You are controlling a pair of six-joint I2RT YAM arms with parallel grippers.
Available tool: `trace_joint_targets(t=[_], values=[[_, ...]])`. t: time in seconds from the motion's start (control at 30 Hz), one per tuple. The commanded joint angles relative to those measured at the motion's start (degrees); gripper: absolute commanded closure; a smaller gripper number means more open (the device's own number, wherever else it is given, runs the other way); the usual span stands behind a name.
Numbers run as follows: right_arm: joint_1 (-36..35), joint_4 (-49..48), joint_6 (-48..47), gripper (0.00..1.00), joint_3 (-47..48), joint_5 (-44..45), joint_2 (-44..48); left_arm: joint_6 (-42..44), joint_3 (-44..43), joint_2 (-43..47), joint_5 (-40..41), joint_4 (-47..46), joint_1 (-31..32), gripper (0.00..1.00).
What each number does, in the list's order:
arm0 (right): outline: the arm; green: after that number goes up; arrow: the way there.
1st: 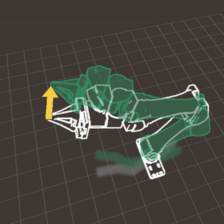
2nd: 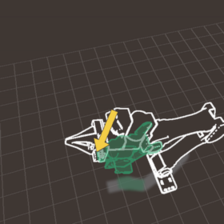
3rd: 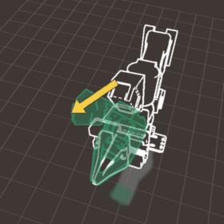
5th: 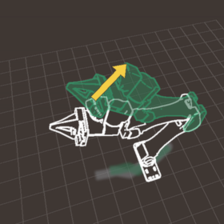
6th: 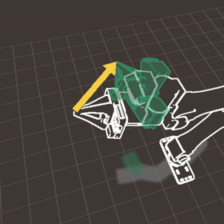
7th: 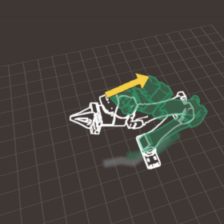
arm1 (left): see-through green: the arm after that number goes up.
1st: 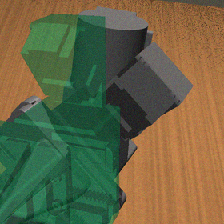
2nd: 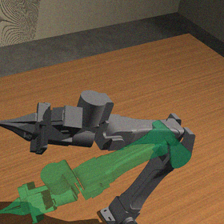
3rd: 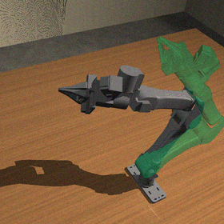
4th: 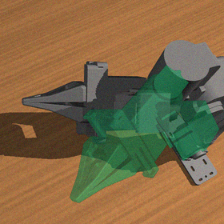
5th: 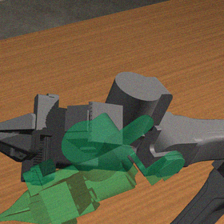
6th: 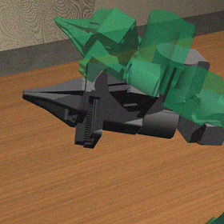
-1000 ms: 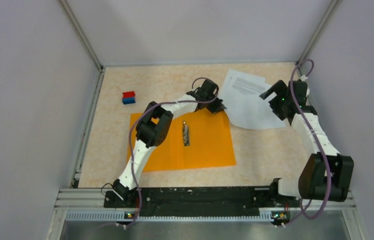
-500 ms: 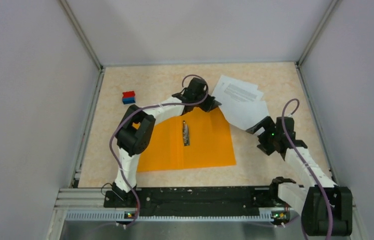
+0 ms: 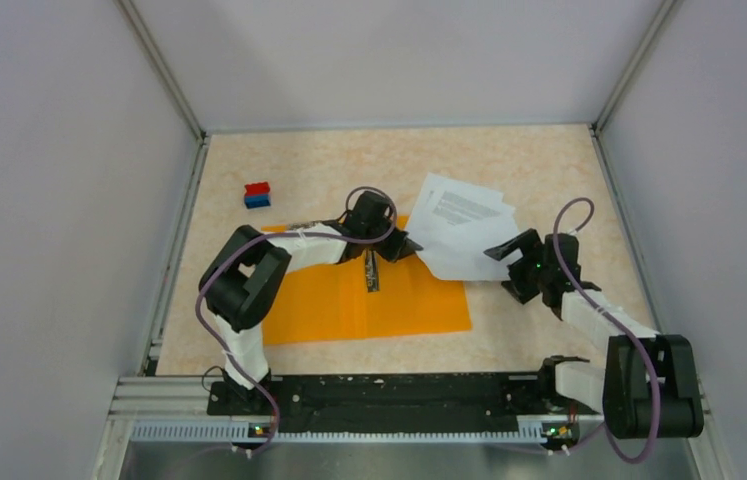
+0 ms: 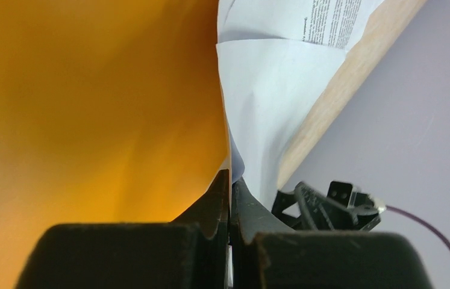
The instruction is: Put the files into the folder
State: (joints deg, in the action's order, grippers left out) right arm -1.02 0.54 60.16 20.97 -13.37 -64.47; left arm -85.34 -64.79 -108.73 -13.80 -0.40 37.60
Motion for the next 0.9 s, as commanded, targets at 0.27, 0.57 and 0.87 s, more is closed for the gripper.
trace_joint_targets(t=[0.27, 0.57, 0.87], values=[[-0.47, -5.15, -4.21, 0.09, -3.06, 1.33, -0.57, 5.23, 12.59, 9.24, -3.07, -5.30, 2.85, 1.00], [-0.73, 6.19, -10.29, 0.28, -2.17, 5.54, 5.44, 10.72, 13.53, 9.73, 0.03, 2.21, 5.61, 0.82], [-0.75, 9.08, -15.03, 0.36, -0.71, 6.51, 8.63, 16.56, 12.57, 10.48, 0.20, 6.82, 5.75, 0.62]])
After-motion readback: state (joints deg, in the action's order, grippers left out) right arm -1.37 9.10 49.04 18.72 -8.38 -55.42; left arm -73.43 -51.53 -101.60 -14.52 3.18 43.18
